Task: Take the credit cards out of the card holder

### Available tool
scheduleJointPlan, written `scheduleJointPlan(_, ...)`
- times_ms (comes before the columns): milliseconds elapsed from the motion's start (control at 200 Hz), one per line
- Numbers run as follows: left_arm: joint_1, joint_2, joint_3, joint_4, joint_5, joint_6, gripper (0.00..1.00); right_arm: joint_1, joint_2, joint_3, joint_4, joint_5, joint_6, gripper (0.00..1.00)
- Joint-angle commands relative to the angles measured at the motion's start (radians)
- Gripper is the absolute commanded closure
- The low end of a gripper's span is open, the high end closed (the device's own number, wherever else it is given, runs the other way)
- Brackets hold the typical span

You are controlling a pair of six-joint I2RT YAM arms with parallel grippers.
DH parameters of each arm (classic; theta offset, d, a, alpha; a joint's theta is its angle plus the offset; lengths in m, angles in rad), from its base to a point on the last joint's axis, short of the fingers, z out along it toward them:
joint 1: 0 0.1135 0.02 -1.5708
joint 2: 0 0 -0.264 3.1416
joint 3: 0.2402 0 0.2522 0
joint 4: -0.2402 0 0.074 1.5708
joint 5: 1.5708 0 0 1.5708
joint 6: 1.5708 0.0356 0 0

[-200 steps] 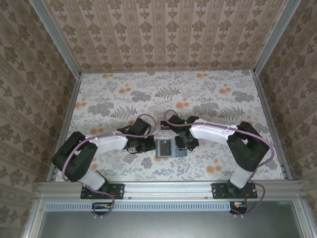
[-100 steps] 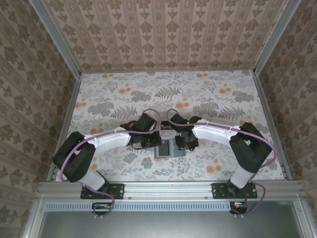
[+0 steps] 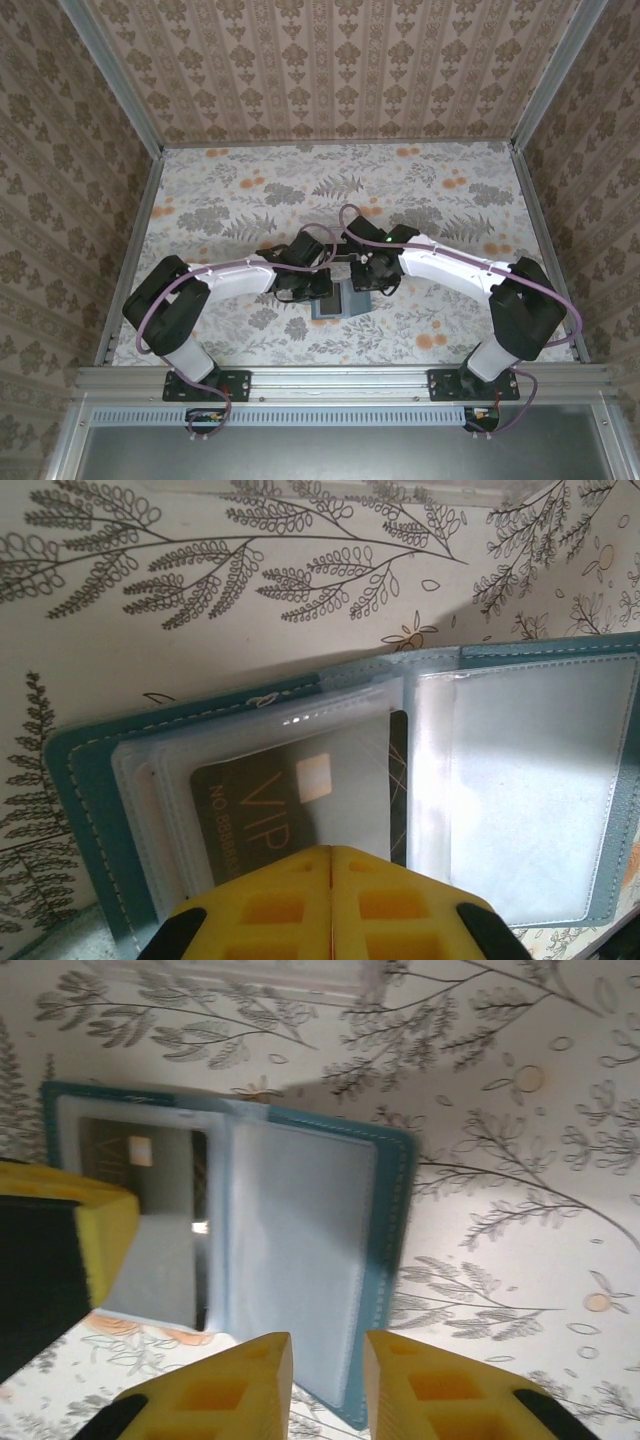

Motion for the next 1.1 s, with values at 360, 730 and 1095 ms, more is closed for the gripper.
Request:
scheduleJointPlan(360, -0.002, -0.005, -0.019, 0.01, -0.001, -0.006, 0.92, -0.049, 0.135, -0.062, 0.327, -0.324, 0.09, 0.81)
scheduleJointPlan(730, 0.002, -0.023, -0.031, 0.003, -0.01, -0.003, 0.92, -0.064, 0.209, -0.093, 0.405, -0.385, 0.107, 0.82)
scheduleJointPlan(1095, 0.004, -0.019, -0.049, 0.013, -0.009, -0.005, 0.92, -0.065, 0.211, -0.099, 0.354, -0.302, 0.094, 0.71)
